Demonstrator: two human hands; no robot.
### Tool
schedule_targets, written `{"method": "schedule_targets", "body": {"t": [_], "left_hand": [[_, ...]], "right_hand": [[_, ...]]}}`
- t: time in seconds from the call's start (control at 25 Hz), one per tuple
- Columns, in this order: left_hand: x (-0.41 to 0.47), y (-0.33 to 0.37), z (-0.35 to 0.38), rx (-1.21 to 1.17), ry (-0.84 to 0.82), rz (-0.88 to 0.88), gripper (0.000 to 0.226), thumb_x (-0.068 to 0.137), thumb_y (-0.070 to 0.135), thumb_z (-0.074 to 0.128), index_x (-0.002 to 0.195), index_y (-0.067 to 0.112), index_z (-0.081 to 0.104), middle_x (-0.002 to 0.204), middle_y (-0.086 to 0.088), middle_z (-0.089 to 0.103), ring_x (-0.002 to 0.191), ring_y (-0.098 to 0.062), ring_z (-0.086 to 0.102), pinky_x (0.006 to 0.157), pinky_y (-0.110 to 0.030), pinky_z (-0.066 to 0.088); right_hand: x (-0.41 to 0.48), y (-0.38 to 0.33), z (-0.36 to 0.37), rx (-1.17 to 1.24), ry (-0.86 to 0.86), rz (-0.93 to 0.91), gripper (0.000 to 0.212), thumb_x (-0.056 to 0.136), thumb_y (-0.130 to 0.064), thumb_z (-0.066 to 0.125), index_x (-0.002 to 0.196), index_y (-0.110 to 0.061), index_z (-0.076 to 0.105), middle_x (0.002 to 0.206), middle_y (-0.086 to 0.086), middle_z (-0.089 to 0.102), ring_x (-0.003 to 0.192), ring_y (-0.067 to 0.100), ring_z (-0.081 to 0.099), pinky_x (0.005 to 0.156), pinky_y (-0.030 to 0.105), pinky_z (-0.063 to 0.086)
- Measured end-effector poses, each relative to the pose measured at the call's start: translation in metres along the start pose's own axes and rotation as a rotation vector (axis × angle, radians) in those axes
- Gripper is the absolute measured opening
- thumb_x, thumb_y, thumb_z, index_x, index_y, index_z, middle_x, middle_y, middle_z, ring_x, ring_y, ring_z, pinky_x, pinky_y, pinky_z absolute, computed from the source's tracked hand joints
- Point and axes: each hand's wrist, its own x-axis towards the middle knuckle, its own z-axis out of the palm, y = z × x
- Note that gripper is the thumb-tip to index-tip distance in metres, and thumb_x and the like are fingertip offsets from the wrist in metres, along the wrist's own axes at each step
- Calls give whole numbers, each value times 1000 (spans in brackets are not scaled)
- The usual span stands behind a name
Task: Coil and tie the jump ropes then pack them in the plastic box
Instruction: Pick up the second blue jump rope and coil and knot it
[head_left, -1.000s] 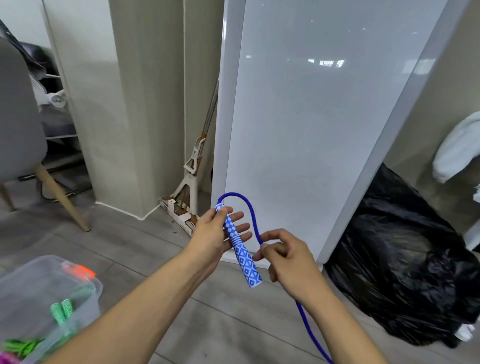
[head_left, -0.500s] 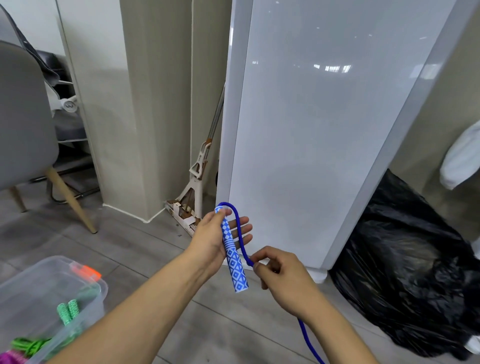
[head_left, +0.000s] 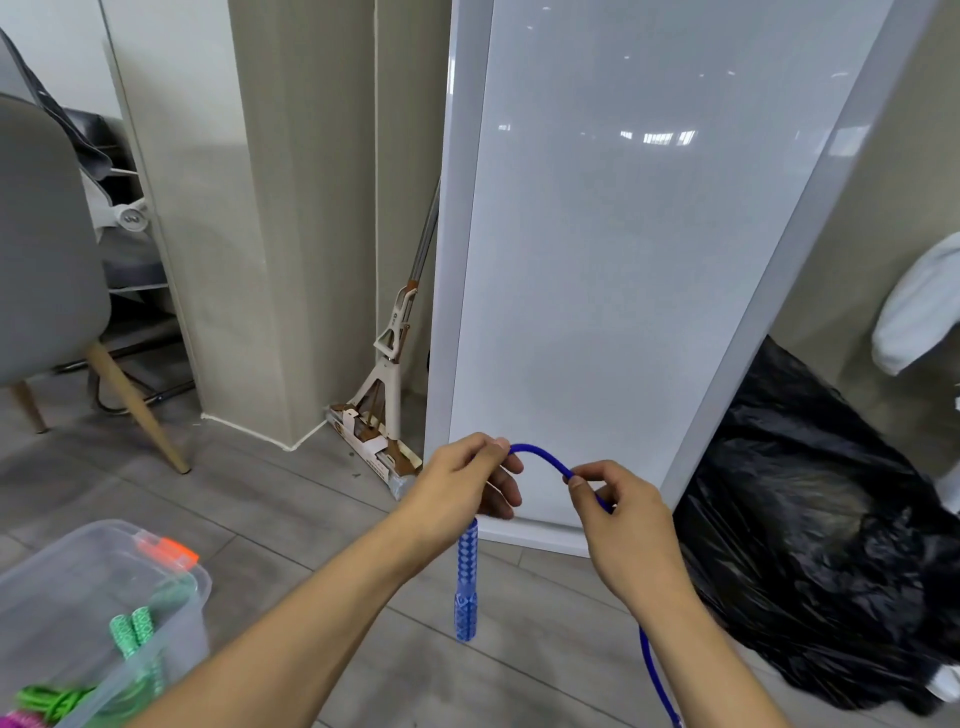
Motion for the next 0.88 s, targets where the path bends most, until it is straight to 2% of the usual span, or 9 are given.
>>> {"method": "schedule_targets", "body": {"t": [0.12,0.28,0.36,0.44,0.52,0.6,0.68,0.76,0.88], "left_hand": [[5,-11,0,108,-59,-61,40,106,37,37,97,12,67,64,1,51,50,-11,40,50,-26,39],[6,-21,-13,359,-229,-144,45,105,42,36,81,19,66,63,6,44,52,-9,34,50,-25,31],[7,-19,-17,497,-126,-30,41,106,39,35,81,19,60,65,5,46,54,-9,38,51,-21,33],[12,-19,-20,554,173,89,38,107,36,34,84,15,57,68,2,50,59,-12,43,54,-25,36],[20,-21,-26,372,450,47,38,107,33,34,85,13,57,71,-1,52,63,-16,45,57,-29,38],[26,-22,-29,-17,506,-123,36,107,28,35,84,10,55,64,-2,44,52,-15,38,49,-26,33],[22,-18,-25,-405,408,-266,29,103,18,36,82,7,54,58,-2,41,41,-11,29,39,-22,26],[14,-12,-16,-529,277,-292,24,100,11,38,88,3,57,63,-8,56,42,-12,39,39,-24,34],[2,-2,2,-448,105,-271,26,106,11,39,109,-2,61,97,-15,76,78,-27,72,68,-38,59]], "right_hand": [[-2,-3,2,-7,-20,-34,9,99,-30,59,96,-28,68,67,-3,57,53,9,45,49,18,36],[0,-3,-7,5,52,-6,9,92,-35,70,86,-29,70,69,-4,63,59,12,54,55,23,44],[1,-1,-11,-47,48,6,15,89,-42,72,80,-30,69,63,-3,60,56,12,52,53,26,43],[1,2,-13,-78,23,1,15,92,-41,68,82,-29,70,62,-3,59,55,12,51,54,30,45],[4,5,-15,-114,8,-24,14,97,-34,62,88,-28,70,65,-4,60,59,13,52,58,34,47],[7,9,-17,-123,22,-32,18,101,-28,54,95,-25,71,64,-7,57,57,11,48,55,33,42],[10,10,-17,-15,37,12,25,102,-18,48,102,-22,72,62,-7,54,51,8,42,54,28,35],[8,3,-13,116,11,34,27,102,-13,47,108,-21,72,67,-4,62,46,5,43,53,25,34],[1,-12,-1,271,-51,16,15,101,-15,53,107,-25,64,82,-5,76,48,-1,50,59,25,40]]}}
